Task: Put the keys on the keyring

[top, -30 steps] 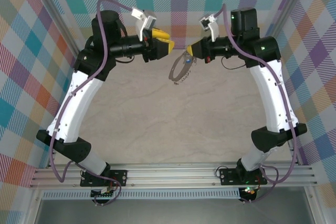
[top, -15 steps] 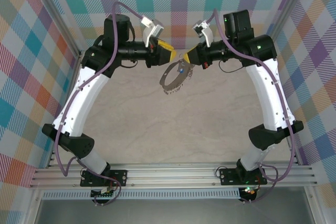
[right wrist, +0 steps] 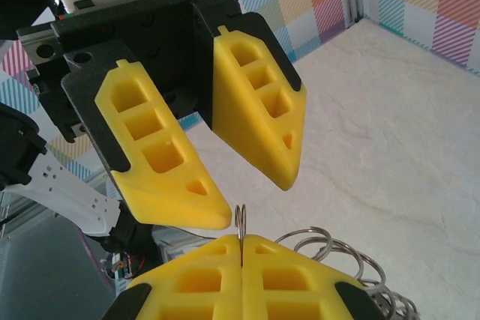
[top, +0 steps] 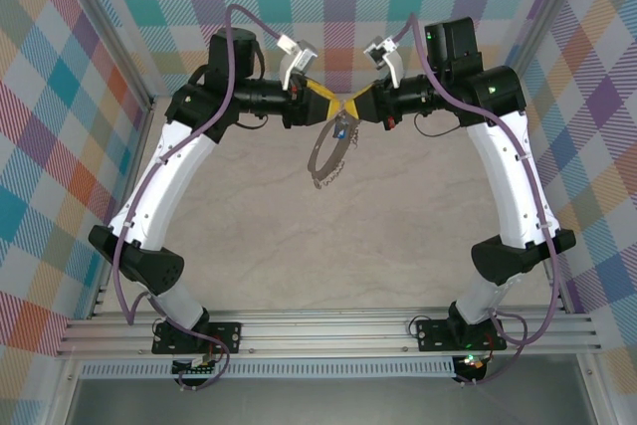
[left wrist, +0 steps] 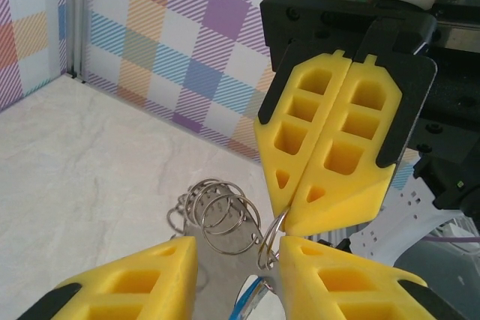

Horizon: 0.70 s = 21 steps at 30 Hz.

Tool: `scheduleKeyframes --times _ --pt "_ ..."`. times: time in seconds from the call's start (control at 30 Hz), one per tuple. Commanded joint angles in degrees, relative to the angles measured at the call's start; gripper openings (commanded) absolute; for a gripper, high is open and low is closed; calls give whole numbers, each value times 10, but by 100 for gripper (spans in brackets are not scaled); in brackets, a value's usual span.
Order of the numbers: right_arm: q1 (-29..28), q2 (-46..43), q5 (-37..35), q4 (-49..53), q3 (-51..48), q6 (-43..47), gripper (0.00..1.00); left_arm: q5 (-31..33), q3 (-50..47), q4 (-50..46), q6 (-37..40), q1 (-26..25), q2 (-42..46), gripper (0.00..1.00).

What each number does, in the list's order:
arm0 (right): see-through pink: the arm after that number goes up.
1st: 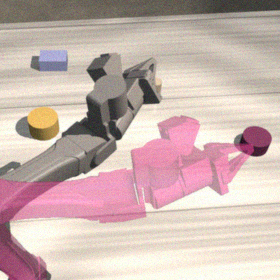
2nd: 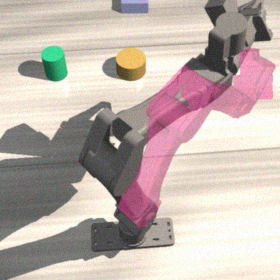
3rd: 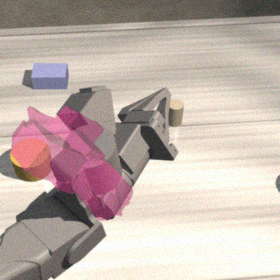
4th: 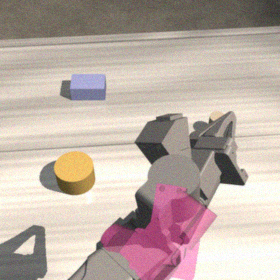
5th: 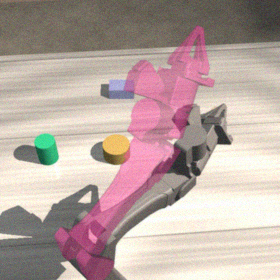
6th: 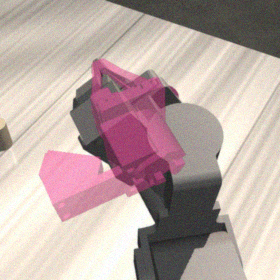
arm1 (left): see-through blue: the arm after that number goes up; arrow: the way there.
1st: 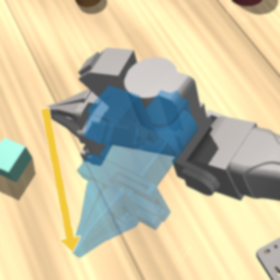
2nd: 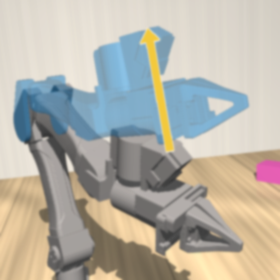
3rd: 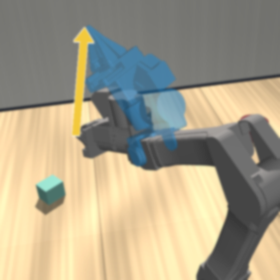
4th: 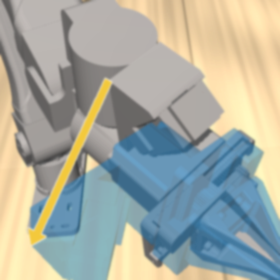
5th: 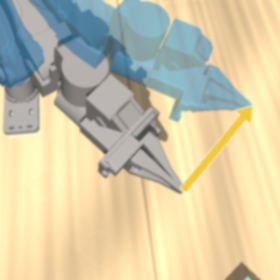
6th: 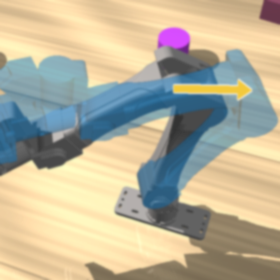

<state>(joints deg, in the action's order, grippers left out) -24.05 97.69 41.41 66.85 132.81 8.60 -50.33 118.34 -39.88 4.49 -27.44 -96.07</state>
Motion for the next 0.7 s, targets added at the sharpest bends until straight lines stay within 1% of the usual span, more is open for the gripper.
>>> scheduleKeyframes --times 0.0,0.2,0.33,0.4,0.5,0.57,0.67 --pt "-1 -2 25 -24 17 -4 0 -25 5 28 -10 -2 -3 34" --pt "-1 0 28 -28 17 -8 0 -37 5 39 -17 -8 -8 33" --pt "-2 2 28 -32 17 -9 0 -46 8 41 -19 -12 -13 25" --pt "-2 2 28 -35 16 -10 0 -48 8 42 -18 -15 -15 24" --pt "-2 3 31 -37 16 -12 0 -53 9 44 -20 -17 -17 14" --pt "-2 4 32 -41 16 -15 0 -54 9 45 -21 -20 -18 11" --pt "-2 3 39 -52 15 -22 0 -56 8 55 -26 -23 -19 1"
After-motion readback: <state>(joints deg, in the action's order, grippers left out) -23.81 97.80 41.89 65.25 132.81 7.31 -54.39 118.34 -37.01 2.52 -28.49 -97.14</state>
